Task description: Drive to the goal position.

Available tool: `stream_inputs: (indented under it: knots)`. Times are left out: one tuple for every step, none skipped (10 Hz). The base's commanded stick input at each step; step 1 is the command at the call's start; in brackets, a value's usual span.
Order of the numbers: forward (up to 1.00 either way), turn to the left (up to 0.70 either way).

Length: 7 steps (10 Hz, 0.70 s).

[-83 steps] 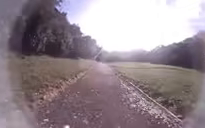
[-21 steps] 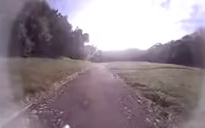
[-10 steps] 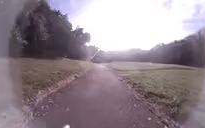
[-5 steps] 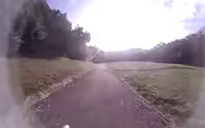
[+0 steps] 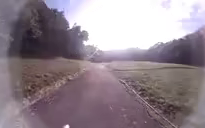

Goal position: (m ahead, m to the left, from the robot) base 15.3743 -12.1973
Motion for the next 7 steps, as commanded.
stream_inputs:
  knots:
    - [0.70, -0.01]
    - [0.70, -0.01]
    - [0.70, -0.13]
    - [0.70, -0.14]
    - [0.70, -0.14]
    - [0.70, -0.14]
    - [0.70, -0.14]
